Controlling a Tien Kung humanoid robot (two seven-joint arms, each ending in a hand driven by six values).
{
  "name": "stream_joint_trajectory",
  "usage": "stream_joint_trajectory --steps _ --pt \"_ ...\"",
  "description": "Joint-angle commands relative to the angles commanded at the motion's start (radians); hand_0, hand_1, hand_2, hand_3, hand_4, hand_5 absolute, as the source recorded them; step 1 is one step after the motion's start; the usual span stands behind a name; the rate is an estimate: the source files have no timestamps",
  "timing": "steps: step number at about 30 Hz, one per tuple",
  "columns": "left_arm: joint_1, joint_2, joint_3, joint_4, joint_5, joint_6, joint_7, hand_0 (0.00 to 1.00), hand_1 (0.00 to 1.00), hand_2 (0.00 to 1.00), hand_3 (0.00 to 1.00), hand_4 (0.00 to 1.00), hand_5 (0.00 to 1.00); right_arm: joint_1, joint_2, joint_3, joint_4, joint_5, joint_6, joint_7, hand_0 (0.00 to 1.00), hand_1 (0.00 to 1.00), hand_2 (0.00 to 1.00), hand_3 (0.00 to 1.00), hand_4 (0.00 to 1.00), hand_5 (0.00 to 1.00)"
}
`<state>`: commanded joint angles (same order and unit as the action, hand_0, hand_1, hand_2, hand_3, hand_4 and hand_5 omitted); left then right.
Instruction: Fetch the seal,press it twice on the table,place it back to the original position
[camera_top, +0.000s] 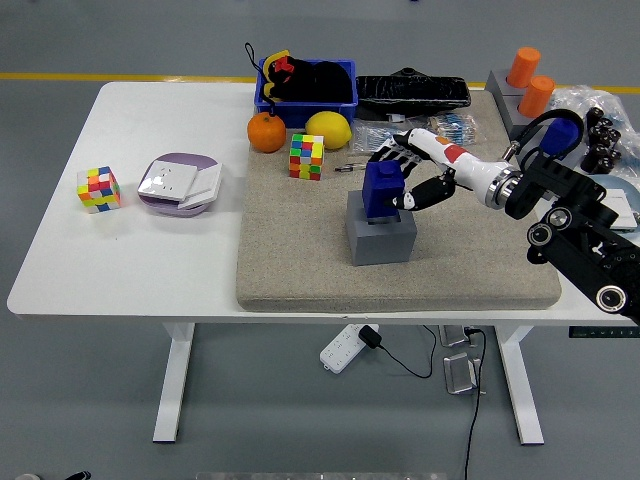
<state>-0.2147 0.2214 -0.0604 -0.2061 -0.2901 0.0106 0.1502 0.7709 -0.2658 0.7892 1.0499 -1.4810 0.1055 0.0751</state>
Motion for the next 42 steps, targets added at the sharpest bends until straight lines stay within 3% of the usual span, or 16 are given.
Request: stream_joint_trajectory --steps 7,15,21,29,42 --pt "0.003 0.002 0.001 0.0 -0.003 0.0 0.0 0.811 0.804 0.775 0.814 0.69 0.435 -0.038 -0.071 0.078 0.059 -0.015 0.002 -0.004 0.528 0.396 0.381 0.388 0.739 0.002" --pt "0.002 0.0 0.001 0.0 -0.004 -0.001 -0.001 0.812 0.804 0.775 0.814 0.689 0.435 -0.108 -0.135 0.181 0.029 -0.04 0.005 -0.012 0.526 0.394 0.379 0.382 0.728 0.002" --pt "0.0 -0.001 0.001 -0.001 -0.003 -0.001 -0.001 0.812 0.804 0.775 0.814 0.689 0.436 -0.161 -0.162 0.202 -0.005 -0.042 0.0 -0.008 0.527 0.389 0.38 0.382 0.723 0.002" --pt "0.002 -0.004 0.002 -0.001 -0.002 -0.001 -0.001 0.811 0.804 0.775 0.814 0.689 0.435 -0.211 -0.146 0.185 -0.071 -0.042 -0.006 0.001 0.527 0.391 0.379 0.383 0.723 0.002" --pt "0.005 -0.004 0.003 0.0 -0.004 -0.002 0.001 0.812 0.804 0.775 0.814 0.69 0.435 -0.224 -0.121 0.183 -0.131 -0.039 -0.017 0.015 0.527 0.388 0.377 0.38 0.719 0.002"
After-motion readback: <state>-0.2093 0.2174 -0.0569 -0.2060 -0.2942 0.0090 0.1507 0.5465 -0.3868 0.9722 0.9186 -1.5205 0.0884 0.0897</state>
